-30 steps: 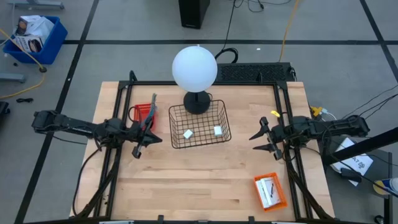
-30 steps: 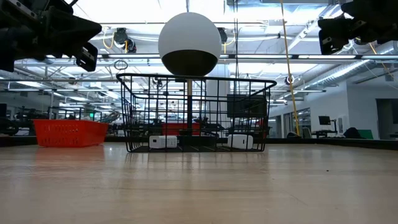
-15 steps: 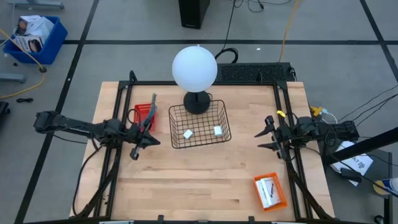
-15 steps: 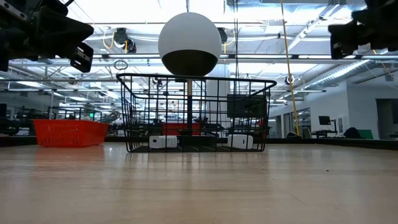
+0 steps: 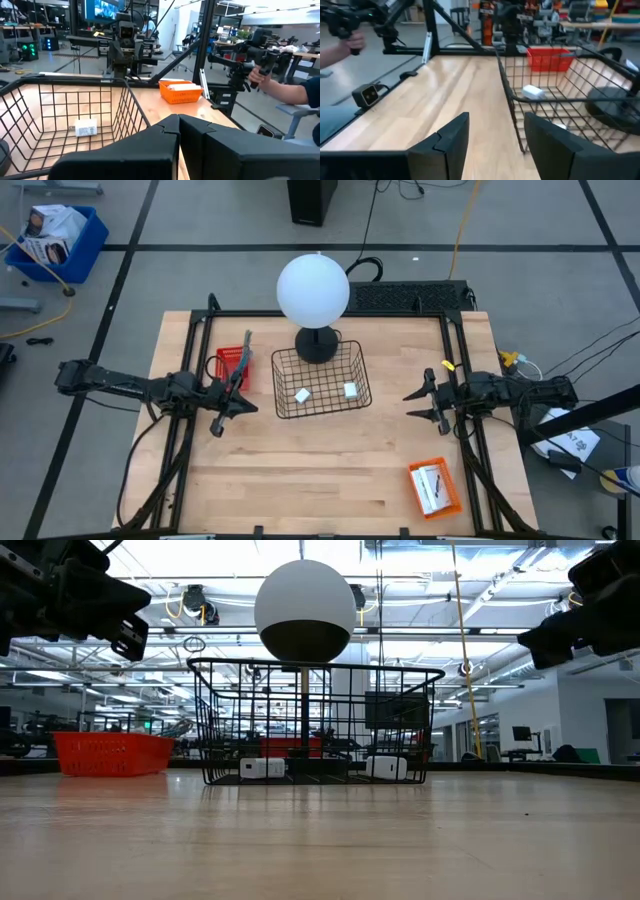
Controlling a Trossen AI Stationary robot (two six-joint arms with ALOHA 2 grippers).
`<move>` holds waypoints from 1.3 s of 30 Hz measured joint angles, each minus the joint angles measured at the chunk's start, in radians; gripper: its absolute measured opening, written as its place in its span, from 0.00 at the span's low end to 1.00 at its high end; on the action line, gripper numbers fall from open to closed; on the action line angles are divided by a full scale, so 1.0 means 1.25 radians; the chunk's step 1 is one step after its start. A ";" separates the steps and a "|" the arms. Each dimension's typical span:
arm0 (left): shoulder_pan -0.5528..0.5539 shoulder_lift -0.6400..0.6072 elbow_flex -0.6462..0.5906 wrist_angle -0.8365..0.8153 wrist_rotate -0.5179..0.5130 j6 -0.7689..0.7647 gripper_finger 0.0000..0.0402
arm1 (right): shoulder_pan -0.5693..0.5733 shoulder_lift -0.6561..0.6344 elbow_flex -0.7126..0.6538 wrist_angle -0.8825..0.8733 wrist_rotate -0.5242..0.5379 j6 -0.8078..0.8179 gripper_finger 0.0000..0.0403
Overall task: Pick and place items into bin
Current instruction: Return to Home Position
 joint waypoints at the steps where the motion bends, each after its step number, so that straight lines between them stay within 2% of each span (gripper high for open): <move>1: 0.000 0.000 0.000 0.000 0.000 0.000 0.02 | 0.000 0.000 -0.010 0.017 0.000 -0.006 0.45; 9: 0.000 0.013 0.000 0.000 -0.019 0.000 0.02 | 0.000 0.005 -0.066 0.084 0.119 0.006 0.46; 16: 0.000 0.013 0.000 0.004 -0.026 0.000 0.02 | 0.000 0.007 -0.067 0.103 0.119 0.008 0.45; 28: 0.000 0.013 0.000 0.004 -0.026 -0.002 0.02 | 0.000 0.008 -0.073 0.288 0.121 0.009 0.45; 39: 0.000 0.013 0.000 0.004 -0.026 -0.002 0.02 | 0.000 0.008 -0.073 0.301 0.121 0.009 0.46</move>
